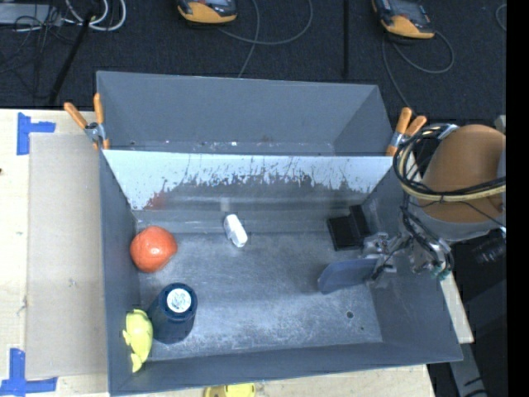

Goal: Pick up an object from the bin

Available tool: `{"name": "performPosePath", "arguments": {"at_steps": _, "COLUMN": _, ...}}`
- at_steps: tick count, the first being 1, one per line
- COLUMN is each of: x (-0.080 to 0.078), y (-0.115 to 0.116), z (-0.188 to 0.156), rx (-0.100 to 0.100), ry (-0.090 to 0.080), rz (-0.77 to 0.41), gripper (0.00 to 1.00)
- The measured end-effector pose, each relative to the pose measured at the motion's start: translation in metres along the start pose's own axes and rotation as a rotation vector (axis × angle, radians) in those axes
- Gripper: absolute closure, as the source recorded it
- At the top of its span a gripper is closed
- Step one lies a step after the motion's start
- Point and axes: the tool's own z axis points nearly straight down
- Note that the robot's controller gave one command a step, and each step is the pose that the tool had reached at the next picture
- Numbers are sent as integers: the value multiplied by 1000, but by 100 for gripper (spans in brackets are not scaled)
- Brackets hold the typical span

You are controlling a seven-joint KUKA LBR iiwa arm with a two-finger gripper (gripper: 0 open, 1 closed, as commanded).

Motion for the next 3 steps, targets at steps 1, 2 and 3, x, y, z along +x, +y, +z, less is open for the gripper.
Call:
{"name": "performPosePath", "arguments": {"at_steps": 1, "x": -10, "y": 5, "z": -64, "rx": 2, "ry": -7, "rz": -27, "gripper": 100}}
{"name": "performPosePath", "arguments": {"at_steps": 2, "x": -2, "y": 2, "z": -123, "rx": 2, "ry": -7, "rz": -33, "gripper": 100}}
{"name": "performPosePath", "arguments": {"at_steps": 3, "x": -1, "y": 1, "z": -138, "rx": 2, "ry": -9, "rz": -31, "gripper": 100}}
